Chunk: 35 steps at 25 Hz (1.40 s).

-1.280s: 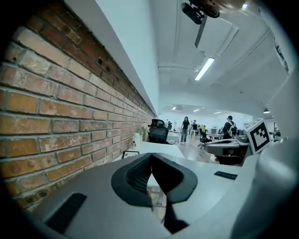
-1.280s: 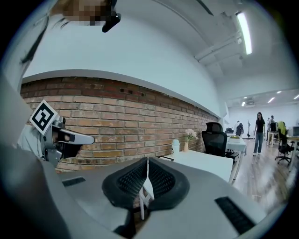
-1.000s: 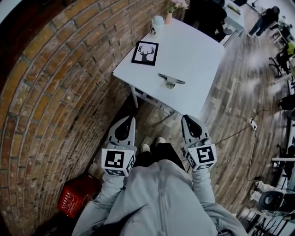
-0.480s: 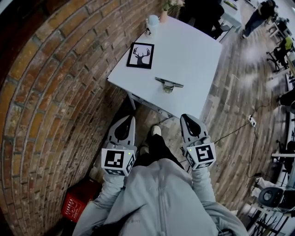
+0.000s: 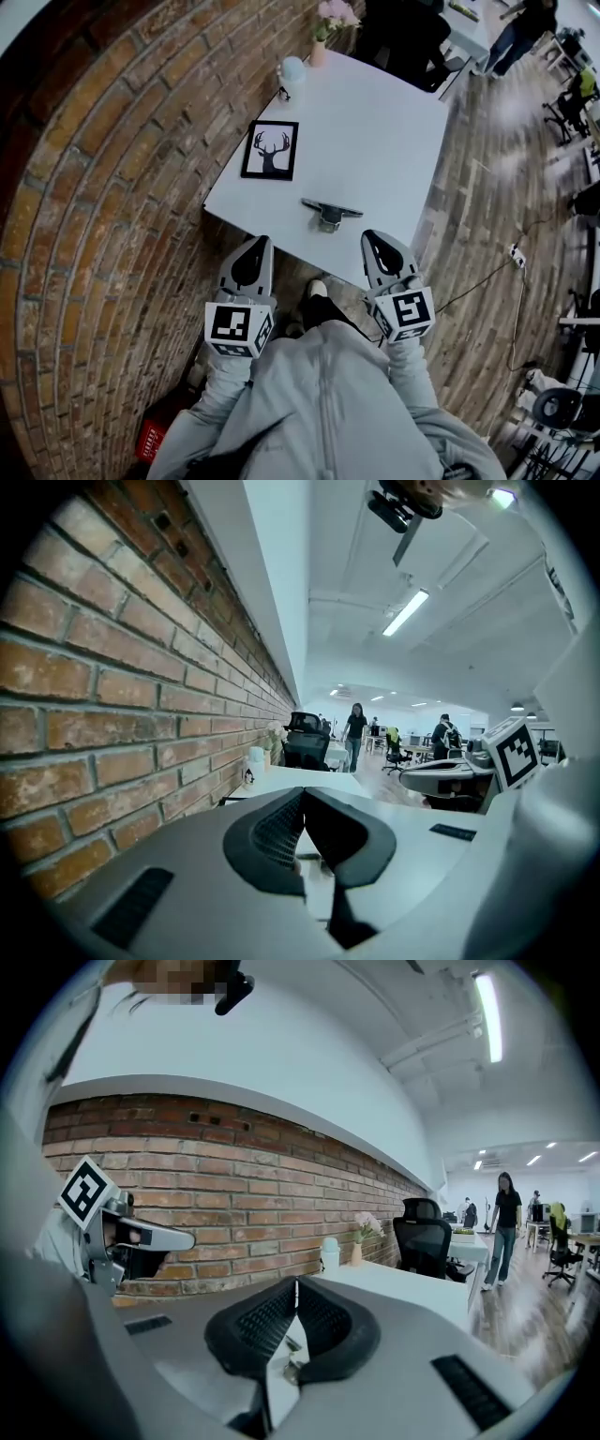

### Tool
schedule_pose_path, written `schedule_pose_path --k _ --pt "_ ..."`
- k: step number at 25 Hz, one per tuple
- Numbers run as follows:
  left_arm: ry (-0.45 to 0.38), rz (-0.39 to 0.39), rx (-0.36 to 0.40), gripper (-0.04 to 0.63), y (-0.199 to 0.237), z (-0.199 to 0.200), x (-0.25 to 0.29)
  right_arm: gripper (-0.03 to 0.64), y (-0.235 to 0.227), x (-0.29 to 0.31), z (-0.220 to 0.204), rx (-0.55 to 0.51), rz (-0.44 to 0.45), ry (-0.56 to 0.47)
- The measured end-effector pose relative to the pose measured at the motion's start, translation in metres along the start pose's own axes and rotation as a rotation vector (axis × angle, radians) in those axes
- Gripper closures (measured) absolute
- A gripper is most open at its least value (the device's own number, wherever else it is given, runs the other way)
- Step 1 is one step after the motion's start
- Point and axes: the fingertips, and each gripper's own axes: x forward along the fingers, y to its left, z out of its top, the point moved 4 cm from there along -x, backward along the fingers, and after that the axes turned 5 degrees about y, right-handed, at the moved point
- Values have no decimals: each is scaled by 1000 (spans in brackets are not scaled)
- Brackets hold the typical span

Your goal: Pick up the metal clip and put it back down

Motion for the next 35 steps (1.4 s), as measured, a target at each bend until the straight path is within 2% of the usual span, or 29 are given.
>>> schedule_pose_path --k 4,12,27,35 --pt "-6 -2 13 569 -3 23 37 592 -32 23 17 -11 20 -12" --pt "-5 16 13 569 -4 39 87 592 -64 56 25 -36 65 -8" --pt "49 -42 25 569 8 43 120 591 -68 83 29 -21 60 39" --pt "72 -64 12 569 8 33 119 588 -58 88 17 -15 125 86"
